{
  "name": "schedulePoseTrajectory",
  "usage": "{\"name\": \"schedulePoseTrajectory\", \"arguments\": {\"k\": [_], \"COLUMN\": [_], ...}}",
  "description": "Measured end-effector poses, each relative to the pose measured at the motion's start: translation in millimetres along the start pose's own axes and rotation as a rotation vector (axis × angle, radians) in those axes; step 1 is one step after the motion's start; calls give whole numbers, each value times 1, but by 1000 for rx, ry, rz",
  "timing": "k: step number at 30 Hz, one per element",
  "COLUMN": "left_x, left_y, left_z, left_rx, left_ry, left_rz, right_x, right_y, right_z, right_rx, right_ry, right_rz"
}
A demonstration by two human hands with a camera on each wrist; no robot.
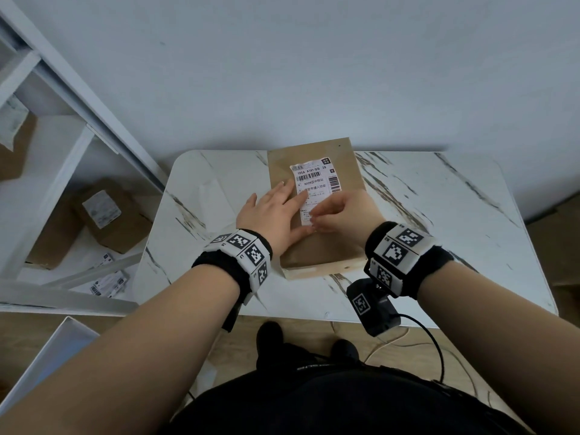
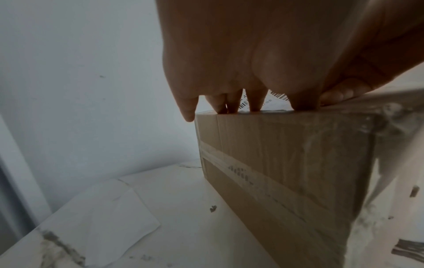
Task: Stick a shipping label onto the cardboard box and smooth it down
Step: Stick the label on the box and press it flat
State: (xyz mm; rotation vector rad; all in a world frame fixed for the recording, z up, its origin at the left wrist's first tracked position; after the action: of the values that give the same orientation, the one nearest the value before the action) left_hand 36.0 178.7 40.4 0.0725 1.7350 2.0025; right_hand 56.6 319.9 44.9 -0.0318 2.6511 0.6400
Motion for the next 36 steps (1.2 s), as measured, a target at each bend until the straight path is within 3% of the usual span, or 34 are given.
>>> {"name": "schedulePoseTrajectory", "arguments": {"k": [7,14,18,24,27,36], "left_x": [1,0,-1,-1,0,1], "left_y": [2,2,1,-1,0,7], "left_z": [3,3,6,4,4,4], "left_rx": [7,16,41,65,69,1], "left_ry": [28,28,37,17,13,9], "left_rz": [-46,-55,-64,-103,-119,-118], "right_x": [-4,0,4,2,5,21], "right_y": [25,0,23,12,12,22], "right_z": [-7,-18,-8,-26,-29,-28], "right_rx": [-92,-155,-129,-680,-748,-757], "right_ry": [-84,-34,-83,115,137,-3], "right_rz": [-78,-131,-82,-42,-81,-116]}}
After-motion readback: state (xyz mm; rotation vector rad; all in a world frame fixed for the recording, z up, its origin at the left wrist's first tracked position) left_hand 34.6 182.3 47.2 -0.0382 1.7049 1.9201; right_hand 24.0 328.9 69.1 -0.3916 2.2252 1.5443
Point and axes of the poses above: each hand's wrist, its own x-axis towards the middle knuckle, its own y-axis out of the back of the hand, z = x × y, the point moved 4 cm from there along x, towards the middle knuckle, and after that the axes turned 3 degrees about -x, right-handed, at the moved point
